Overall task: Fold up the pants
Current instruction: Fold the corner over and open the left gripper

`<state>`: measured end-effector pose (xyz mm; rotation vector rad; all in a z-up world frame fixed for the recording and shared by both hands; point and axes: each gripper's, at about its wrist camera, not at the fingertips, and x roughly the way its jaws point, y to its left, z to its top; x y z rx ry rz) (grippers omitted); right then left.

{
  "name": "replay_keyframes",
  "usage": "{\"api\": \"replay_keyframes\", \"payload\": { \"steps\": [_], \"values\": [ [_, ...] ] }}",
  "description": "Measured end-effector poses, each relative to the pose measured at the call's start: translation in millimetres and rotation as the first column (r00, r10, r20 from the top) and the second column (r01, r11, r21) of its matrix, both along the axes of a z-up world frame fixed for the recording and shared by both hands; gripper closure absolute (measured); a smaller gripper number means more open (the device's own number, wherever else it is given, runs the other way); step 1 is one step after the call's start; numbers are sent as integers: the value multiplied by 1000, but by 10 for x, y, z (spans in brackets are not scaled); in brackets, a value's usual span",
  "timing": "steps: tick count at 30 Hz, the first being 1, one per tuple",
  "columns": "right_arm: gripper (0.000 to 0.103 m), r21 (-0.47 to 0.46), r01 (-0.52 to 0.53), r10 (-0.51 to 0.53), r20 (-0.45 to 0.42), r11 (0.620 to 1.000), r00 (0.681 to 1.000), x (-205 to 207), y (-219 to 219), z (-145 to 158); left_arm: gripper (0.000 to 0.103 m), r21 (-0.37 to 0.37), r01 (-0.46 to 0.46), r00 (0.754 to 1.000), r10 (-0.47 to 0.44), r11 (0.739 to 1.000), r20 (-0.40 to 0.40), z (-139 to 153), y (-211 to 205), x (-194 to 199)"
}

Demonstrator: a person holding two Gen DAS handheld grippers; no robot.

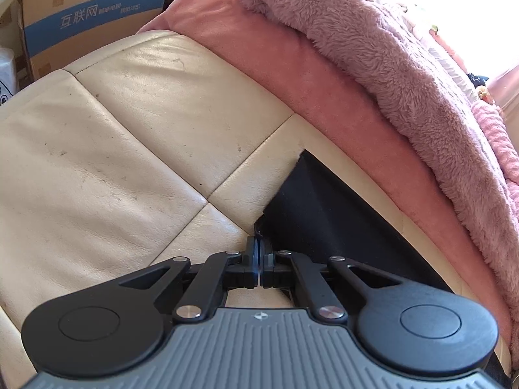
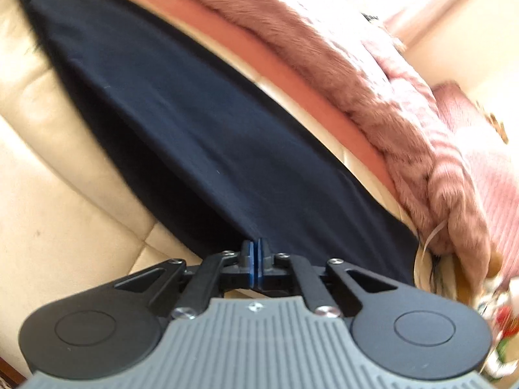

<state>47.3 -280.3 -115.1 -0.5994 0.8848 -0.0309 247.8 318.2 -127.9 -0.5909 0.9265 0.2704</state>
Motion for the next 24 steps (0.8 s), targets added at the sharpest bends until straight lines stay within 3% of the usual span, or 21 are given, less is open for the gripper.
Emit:
{"api": "replay_keyframes", "payload": {
  "steps": [4, 7, 11, 13, 15, 17, 20, 22, 24],
  "values": [
    [103, 27, 57, -56, -41, 998, 998, 27, -115, -38, 103, 26, 5, 1000, -5, 1000, -7, 15, 12, -20],
    [103, 50, 71, -66, -100, 996, 993, 37, -137, -150, 103, 4, 10, 1000, -10, 1000, -14, 15, 36, -53],
    [103, 40, 55, -51, -88, 998, 995, 20, -56, -185, 99, -17, 16, 999, -17, 1000, -29, 53, 92, -105],
    [100, 37, 45, -41, -100, 998, 994, 22, -25, -186, 97, -11, -10, 1000, 10, 1000, 19, 133, 146, -169],
    [93, 40, 26, -22, -93, 999, 995, 12, -10, -157, 94, -67, -10, 997, 15, 998, 72, 216, 194, -216],
    [85, 66, 18, -13, -80, 998, 997, -14, 2, -103, 84, -103, 7, 994, 4, 995, 107, 272, 181, -221],
    [77, 173, 6, -1, -27, 985, 1000, -49, 28, 52, 73, -122, 27, 997, -18, 992, 73, 228, 88, -141],
    [75, 190, 0, -1, 3, 982, 1000, -35, 94, 110, 65, -104, 16, 999, -11, 994, 49, 162, 11, -89],
    [75, 181, 2, -8, 32, 983, 999, 4, 143, 114, 65, -103, -11, 999, 15, 995, 30, 83, -40, -57]
  ]
}}
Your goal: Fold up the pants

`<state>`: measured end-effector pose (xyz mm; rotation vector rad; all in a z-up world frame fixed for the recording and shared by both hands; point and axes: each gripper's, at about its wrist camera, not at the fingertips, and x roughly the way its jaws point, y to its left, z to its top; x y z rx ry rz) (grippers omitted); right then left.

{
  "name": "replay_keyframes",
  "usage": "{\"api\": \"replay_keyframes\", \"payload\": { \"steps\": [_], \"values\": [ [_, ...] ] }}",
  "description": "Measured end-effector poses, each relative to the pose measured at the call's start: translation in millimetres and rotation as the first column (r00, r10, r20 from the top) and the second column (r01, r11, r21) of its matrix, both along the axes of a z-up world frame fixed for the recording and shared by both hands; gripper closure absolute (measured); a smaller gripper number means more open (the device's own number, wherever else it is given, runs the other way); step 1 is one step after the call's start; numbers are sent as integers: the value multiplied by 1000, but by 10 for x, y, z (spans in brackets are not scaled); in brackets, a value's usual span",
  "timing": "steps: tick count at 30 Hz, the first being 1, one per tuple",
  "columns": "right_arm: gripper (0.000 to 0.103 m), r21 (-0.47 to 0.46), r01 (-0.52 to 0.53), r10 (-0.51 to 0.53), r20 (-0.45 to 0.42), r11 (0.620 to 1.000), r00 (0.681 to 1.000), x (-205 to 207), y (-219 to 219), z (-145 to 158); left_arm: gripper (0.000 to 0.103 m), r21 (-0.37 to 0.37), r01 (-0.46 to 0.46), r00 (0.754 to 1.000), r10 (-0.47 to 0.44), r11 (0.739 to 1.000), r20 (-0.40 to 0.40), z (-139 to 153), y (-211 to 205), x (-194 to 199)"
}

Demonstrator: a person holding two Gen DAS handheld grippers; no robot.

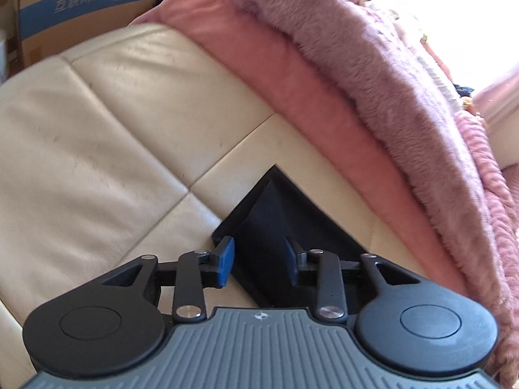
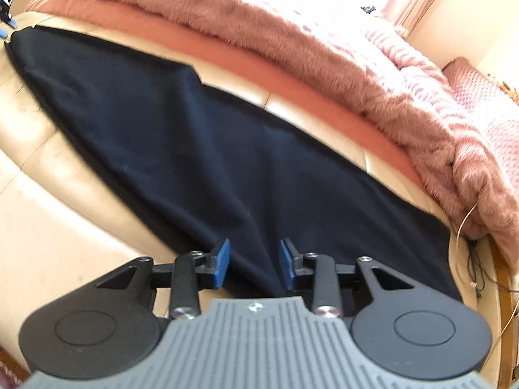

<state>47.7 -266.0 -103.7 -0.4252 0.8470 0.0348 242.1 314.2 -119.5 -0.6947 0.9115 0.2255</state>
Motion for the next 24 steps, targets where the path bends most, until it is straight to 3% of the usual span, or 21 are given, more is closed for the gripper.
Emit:
{"api": "replay_keyframes", "payload": {
  "steps": [1, 2, 4, 8, 10, 12, 15, 17, 19, 22, 24],
  "values": [
    [75, 3, 12, -12, 10, 1000, 1000, 27, 13, -4, 67, -5, -7, 1000, 7, 1000, 5, -27, -15, 6],
    [75, 16, 23, -23, 12, 1000, 1000, 70, 5, -14, 85, 0, -7, 1000, 7, 1000, 15, -38, -39, 16],
    [75, 46, 38, -39, 12, 998, 999, 126, -12, -32, 102, 46, 7, 999, -8, 999, 36, 7, -114, 35],
    [75, 55, 42, -43, 18, 998, 999, 178, -6, -65, 103, 174, 110, 980, -135, 979, 143, 289, -435, 70],
    [75, 62, 41, -42, 17, 997, 999, 216, -27, -91, 103, 218, 217, 951, -257, 952, 175, 408, -692, 127],
    [75, 69, 41, -42, 11, 997, 999, 230, -24, -121, 103, 281, 344, 902, -399, 896, 168, 479, -1029, 172],
    [75, 83, 36, -36, 0, 996, 999, 261, -10, -166, 100, 318, 544, 798, -596, 777, 91, 415, -1534, 218],
    [75, 89, 33, -32, -4, 996, 999, 277, 0, -188, 82, 316, 632, 738, -674, 707, 30, 319, -1761, 212],
    [75, 95, 32, -32, -6, 995, 999, 290, 2, -204, 77, 316, 695, 681, -732, 646, -1, 265, -1875, 169],
    [75, 99, 33, -33, -1, 995, 999, 303, -10, -214, 71, 358, 731, 634, -772, 581, -44, 277, -1884, 85],
    [74, 104, 40, -40, 6, 994, 999, 311, -31, -216, 64, 435, 730, 615, -785, 527, -81, 320, -1856, 34]
  ]
}}
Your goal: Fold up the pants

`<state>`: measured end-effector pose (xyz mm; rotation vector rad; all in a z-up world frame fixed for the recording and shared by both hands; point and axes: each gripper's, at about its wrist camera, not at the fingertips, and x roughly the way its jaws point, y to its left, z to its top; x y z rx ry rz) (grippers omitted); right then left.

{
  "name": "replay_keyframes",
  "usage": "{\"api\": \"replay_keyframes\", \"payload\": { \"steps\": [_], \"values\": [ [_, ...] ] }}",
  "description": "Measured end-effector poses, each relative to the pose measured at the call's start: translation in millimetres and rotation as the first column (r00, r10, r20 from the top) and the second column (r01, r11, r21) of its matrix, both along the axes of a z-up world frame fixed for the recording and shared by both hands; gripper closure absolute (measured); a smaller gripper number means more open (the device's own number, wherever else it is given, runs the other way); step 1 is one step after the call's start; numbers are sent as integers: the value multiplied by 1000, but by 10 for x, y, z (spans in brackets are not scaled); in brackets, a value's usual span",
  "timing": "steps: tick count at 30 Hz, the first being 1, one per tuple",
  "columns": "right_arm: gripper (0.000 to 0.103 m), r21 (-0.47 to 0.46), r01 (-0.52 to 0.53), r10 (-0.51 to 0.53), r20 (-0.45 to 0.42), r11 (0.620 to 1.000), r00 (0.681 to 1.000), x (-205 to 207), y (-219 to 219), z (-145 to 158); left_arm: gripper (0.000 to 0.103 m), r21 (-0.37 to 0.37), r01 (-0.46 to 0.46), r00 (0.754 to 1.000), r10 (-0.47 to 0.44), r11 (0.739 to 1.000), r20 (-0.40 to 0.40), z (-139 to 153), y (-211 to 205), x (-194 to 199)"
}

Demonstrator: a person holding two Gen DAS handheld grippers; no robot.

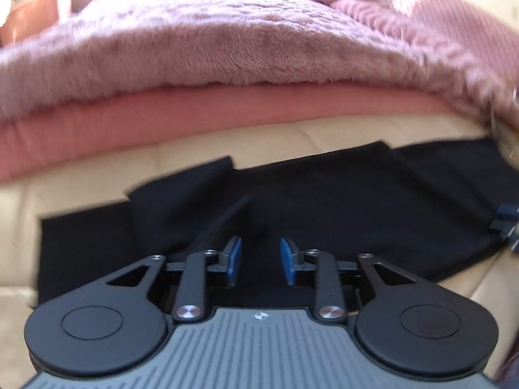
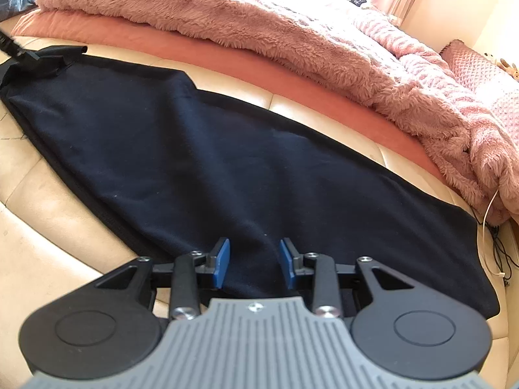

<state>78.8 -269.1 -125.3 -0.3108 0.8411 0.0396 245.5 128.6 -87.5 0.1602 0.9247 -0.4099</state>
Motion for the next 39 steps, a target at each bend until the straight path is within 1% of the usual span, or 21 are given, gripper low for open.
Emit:
{"api": "replay_keyframes", "payload": {
  "steps": [1, 2, 5, 7, 11, 13, 14, 18, 21, 22, 24, 25, 27, 28, 29, 30, 31, 32, 35, 37, 39],
  "values": [
    [74, 4, 6, -7, 5, 1000, 1000, 7, -11, -1, 59, 48, 20, 1000, -21, 999, 19, 24, -9, -21],
    [74, 10, 11, -11, 8, 1000, 1000, 15, -19, -4, 57, 97, 42, 998, -46, 994, 32, 38, -19, -14],
    [74, 28, 18, -18, 6, 999, 1000, 27, -32, -23, 57, 217, 139, 987, -152, 966, 47, 50, -149, 31],
    [74, 28, 15, -15, 4, 999, 1000, 34, -23, -33, 57, 284, 214, 970, -237, 935, 49, -2, -277, 55],
    [74, 32, 13, -13, 3, 999, 1000, 39, -22, -33, 57, 420, 315, 933, -359, 851, 28, -168, -464, 77],
    [73, 35, 13, -13, 3, 999, 1000, 35, -35, -29, 59, 457, 328, 929, -371, 827, 6, -241, -510, 84],
    [73, 37, 14, -14, 4, 999, 1000, 33, -44, -28, 65, 453, 334, 928, -372, 826, -7, -262, -524, 80],
    [72, 40, 13, -13, 10, 999, 1000, 33, -58, -36, 70, 402, 374, 922, -383, 836, -60, -240, -485, 19],
    [70, 46, 15, -16, 18, 999, 1000, 35, -60, -51, 70, 408, 362, 926, -372, 838, -56, -244, -476, -13],
    [70, 49, 16, -17, 20, 999, 1000, 32, -62, -55, 70, 416, 356, 928, -369, 837, -53, -249, -475, -13],
    [70, 54, 16, -18, 24, 998, 1000, 28, -66, -55, 62, 438, 337, 934, -353, 833, -47, -265, -492, 33],
    [70, 53, 15, -17, 25, 998, 1000, 23, -69, -55, 61, 430, 332, 938, -343, 840, -53, -263, -492, 67],
    [70, 50, 12, -13, 27, 999, 1000, 11, -69, -49, 62, 389, 321, 946, -315, 863, -81, -249, -469, 156],
    [70, 46, 10, -11, 30, 999, 999, 6, -65, -45, 66, 364, 312, 950, -298, 878, -96, -242, -441, 195],
    [70, 42, 7, -8, 33, 999, 999, -1, -63, -40, 77, 336, 299, 954, -278, 893, -111, -235, -407, 232],
    [70, 39, 4, -6, 35, 999, 999, -7, -60, -36, 84, 321, 280, 960, -256, 905, -115, -217, -376, 260],
    [70, 38, 3, -4, 36, 999, 999, -9, -58, -35, 94, 320, 259, 966, -238, 911, -105, -191, -353, 264],
    [70, 38, 2, -4, 35, 999, 999, -14, -60, -34, 96, 323, 234, 972, -222, 917, -73, -138, -331, 244],
    [69, 39, 2, -4, 34, 999, 999, -21, -64, -33, 96, 230, 134, 989, -144, 964, 24, 114, -176, 173],
    [68, 39, 4, -6, 34, 999, 999, -19, -67, -34, 96, 196, 30, 993, -52, 980, 107, 261, -22, 143],
    [68, 41, 7, -8, 34, 999, 999, -16, -66, -35, 96, 111, -104, 983, 85, 988, 160, 385, 216, 151]
  ]
}}
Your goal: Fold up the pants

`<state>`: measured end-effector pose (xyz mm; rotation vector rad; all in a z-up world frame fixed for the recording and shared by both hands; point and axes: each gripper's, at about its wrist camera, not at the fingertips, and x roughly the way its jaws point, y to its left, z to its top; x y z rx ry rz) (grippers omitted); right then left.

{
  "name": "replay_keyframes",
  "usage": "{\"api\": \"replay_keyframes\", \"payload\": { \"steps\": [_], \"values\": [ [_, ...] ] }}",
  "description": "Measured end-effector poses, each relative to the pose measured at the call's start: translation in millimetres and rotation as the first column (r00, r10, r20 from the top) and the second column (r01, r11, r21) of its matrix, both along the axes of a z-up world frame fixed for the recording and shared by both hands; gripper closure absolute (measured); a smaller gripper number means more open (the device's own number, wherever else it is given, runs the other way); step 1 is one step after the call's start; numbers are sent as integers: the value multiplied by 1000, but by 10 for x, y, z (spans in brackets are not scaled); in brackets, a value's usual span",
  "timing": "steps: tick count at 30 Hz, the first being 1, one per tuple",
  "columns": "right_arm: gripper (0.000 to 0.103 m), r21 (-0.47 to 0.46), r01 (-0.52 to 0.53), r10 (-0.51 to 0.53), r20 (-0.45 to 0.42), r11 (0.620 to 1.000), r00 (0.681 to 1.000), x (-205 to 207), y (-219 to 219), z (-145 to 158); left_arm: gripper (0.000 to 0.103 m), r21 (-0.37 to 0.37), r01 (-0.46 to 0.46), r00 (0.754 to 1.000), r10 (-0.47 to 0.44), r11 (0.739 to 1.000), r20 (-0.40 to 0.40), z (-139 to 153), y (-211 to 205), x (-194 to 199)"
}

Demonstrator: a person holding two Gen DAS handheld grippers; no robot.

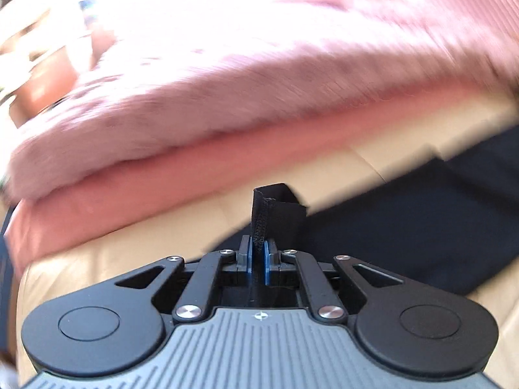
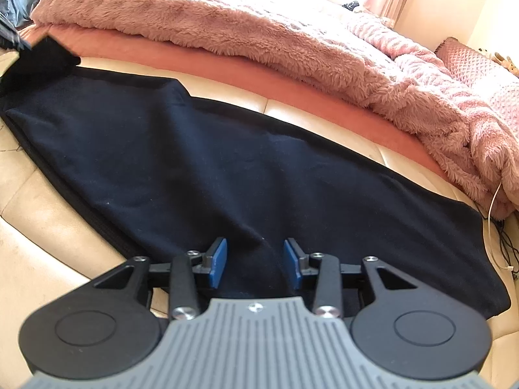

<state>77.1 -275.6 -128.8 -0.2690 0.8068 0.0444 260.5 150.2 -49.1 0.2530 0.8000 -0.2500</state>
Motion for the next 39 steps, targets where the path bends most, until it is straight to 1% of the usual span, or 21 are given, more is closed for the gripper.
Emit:
{"api": "replay_keyframes", "payload": {
  "steps": [2, 3, 4, 7, 8, 12, 13, 14, 16, 19, 21, 22, 24, 25, 26, 28, 30, 32, 35, 37, 39],
  "values": [
    [68, -5, -3, 3, 0, 1000, 1000, -2, 10, 2, 96, -112, -142, 989, 146, 984, 24, 74, 311, -8],
    [68, -11, -5, 5, -1, 1000, 1000, -5, 16, 4, 96, -179, -219, 974, 225, 959, 15, 74, 489, -6],
    [68, -15, -7, 7, -1, 1000, 1000, -8, 20, 5, 96, -248, -301, 952, 306, 921, -20, 33, 676, -19],
    [68, -25, -1, 1, -5, 1000, 1000, -14, 16, 12, 96, -399, -514, 854, 497, 759, -156, -224, 1159, -150],
    [68, -28, 1, -2, -7, 1000, 1000, -12, 13, 13, 97, -425, -559, 824, 534, 712, -190, -311, 1261, -207],
    [68, -40, 2, -3, -20, 999, 1000, -13, 15, 9, 96, -481, -680, 722, 620, 553, -308, -612, 1541, -366],
    [68, -42, 2, -3, -22, 999, 1000, -16, 13, 8, 96, -500, -694, 708, 617, 519, -343, -670, 1596, -378],
    [68, -45, 2, -3, -23, 999, 1000, -18, 13, 9, 96, -522, -698, 704, 604, 491, -373, -718, 1656, -366],
    [68, -51, 2, -3, -26, 999, 1000, -23, 17, 14, 88, -552, -698, 700, 599, 457, -389, -752, 1702, -383],
    [68, -48, -4, 3, -27, 999, 1000, 0, 29, 49, 67, -585, -683, 709, 588, 437, -388, -724, 1735, -380],
    [69, -33, -8, 7, -25, 999, 1000, 46, 28, 89, 67, -567, -685, 712, 584, 457, -389, -728, 1755, -337],
    [70, -22, -10, 9, -25, 1000, 1000, 93, 27, 112, 68, -551, -687, 713, 584, 474, -387, -727, 1739, -316],
    [77, 2, -12, 12, -29, 1000, 999, 220, 24, 149, 73, -518, -688, 717, 589, 509, -373, -736, 1703, -284],
    [78, 18, -14, 14, -30, 1000, 999, 292, 28, 167, 91, -485, -696, 712, 600, 530, -366, -728, 1672, -257],
    [79, 39, -16, 17, -33, 999, 999, 379, 29, 182, 103, -451, -703, 707, 613, 550, -354, -720, 1633, -240],
    [84, 93, -18, 22, -47, 995, 999, 571, 32, 197, 103, -420, -705, 704, 636, 572, -315, -696, 1591, -216],
    [90, 148, -25, 34, -61, 989, 998, 778, 67, 196, 103, -408, -707, 699, 659, 578, -279, -657, 1591, -226],
    [94, 209, -51, 67, -71, 977, 995, 977, 134, 180, 103, -392, -714, 693, 665, 580, -279, -656, 1624, -223],
    [96, 292, -87, 121, -98, 952, 988, 1294, 268, 92, 103, -351, -723, 688, 664, 595, -292, -703, 1673, -227],
    [97, 281, -71, 106, -111, 957, 988, 1519, 332, 15, 103, -364, -724, 687, 661, 586, -301, -720, 1719, -236],
    [102, 297, -52, 84, -96, 953, 992, 1714, 347, -11, 103, -372, -728, 682, 664, 576, -306, -722, 1760, -256]
  ]
}}
